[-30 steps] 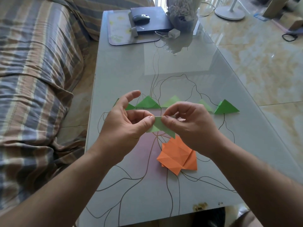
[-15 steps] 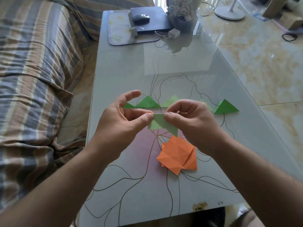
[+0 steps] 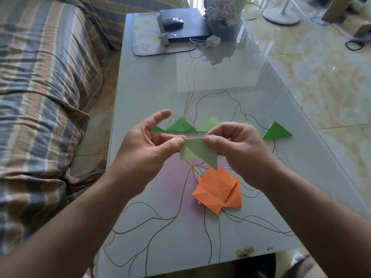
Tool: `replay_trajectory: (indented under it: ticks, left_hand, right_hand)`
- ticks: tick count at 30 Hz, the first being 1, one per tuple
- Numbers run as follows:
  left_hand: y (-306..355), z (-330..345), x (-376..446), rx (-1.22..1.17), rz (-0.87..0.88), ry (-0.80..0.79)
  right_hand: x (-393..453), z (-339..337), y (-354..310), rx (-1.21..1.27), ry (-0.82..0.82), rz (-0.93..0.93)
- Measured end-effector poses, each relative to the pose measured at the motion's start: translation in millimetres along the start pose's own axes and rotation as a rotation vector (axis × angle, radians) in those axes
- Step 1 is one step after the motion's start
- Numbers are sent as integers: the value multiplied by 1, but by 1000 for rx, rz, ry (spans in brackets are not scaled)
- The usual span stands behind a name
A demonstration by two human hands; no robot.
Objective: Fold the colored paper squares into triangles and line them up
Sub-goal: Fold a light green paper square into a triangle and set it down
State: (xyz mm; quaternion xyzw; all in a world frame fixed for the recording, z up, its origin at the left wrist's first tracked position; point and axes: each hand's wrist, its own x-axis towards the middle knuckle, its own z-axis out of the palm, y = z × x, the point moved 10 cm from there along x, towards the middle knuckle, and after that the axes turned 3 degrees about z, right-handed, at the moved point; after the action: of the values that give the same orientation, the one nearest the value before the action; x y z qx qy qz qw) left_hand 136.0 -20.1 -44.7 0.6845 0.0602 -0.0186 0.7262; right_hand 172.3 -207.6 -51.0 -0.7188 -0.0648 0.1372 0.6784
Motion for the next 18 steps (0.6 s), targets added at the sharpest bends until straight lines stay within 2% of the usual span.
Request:
replay_trajectory:
  ticks: [9,18]
  left_hand:
    - [-13,-6,4,-45,-14,53]
    - [-13,-6,5,-74,-2,30]
  right_hand:
    - [-1,7,8,64,-24,69]
    - [-1,-1,8,42,53,90]
